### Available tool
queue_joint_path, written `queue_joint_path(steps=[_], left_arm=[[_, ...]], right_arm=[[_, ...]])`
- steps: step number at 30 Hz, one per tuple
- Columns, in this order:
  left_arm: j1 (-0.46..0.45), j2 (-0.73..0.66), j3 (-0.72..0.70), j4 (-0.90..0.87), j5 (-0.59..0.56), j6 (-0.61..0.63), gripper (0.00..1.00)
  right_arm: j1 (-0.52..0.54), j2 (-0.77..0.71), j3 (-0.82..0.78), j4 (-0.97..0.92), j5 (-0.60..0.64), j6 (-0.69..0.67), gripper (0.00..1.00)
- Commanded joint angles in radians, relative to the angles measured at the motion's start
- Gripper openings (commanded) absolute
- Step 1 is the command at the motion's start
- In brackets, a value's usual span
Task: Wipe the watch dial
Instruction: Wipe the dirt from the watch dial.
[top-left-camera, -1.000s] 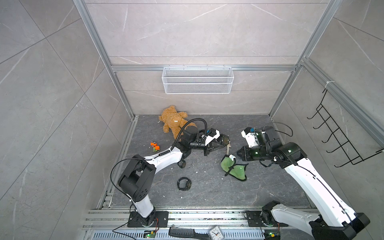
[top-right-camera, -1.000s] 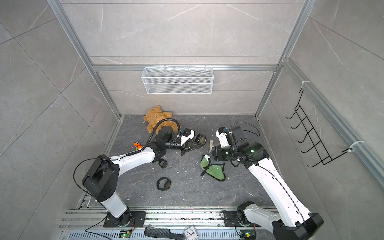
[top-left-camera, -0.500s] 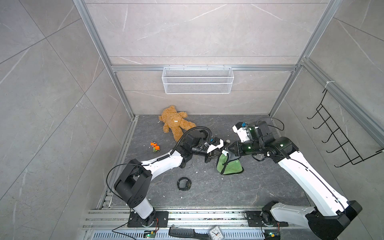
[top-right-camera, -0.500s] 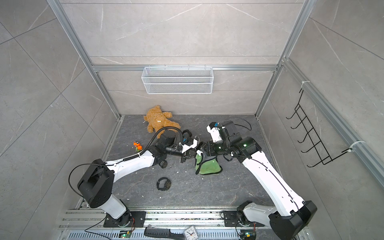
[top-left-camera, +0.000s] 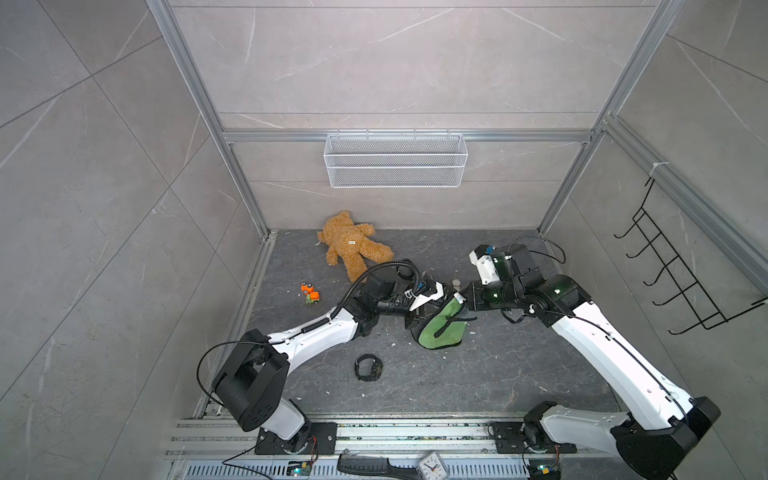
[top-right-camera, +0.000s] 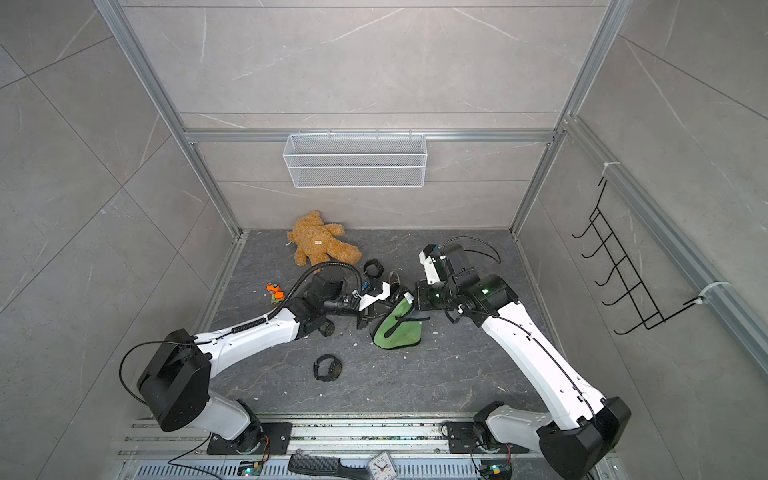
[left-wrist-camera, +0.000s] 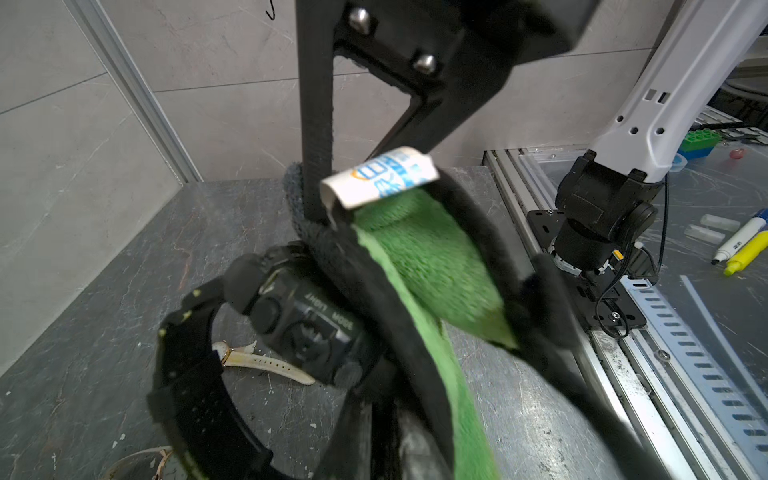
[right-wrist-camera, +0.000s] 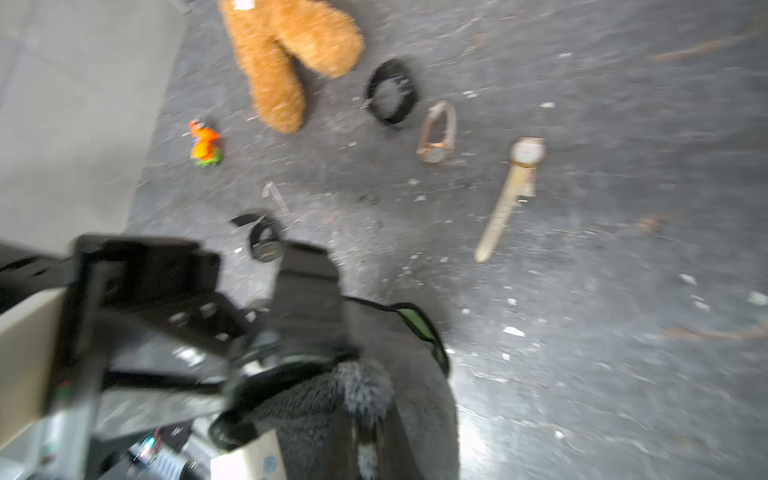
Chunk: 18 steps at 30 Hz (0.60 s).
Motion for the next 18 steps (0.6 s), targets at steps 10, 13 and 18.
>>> queue_joint_path(steps=[10, 13, 18], left_arm=[[-0.009, -0.031, 0.030, 0.067, 0.007, 0.035, 0.00], [-0.009, -0.016, 0.044, 0.066, 0.008, 0.028, 0.00], [-0.009, 0.005, 0.059, 0.073, 0.008, 0.017, 0.00]], right_arm=[[-0.005, -0.083, 0.053, -0.136, 0.267, -0.047, 0.00], [-0.006, -0.128, 0.036, -0.100, 0.191, -0.069, 0.00], [0.000, -0.172, -0.024, -0.011, 0.005, -0.062, 0.00]])
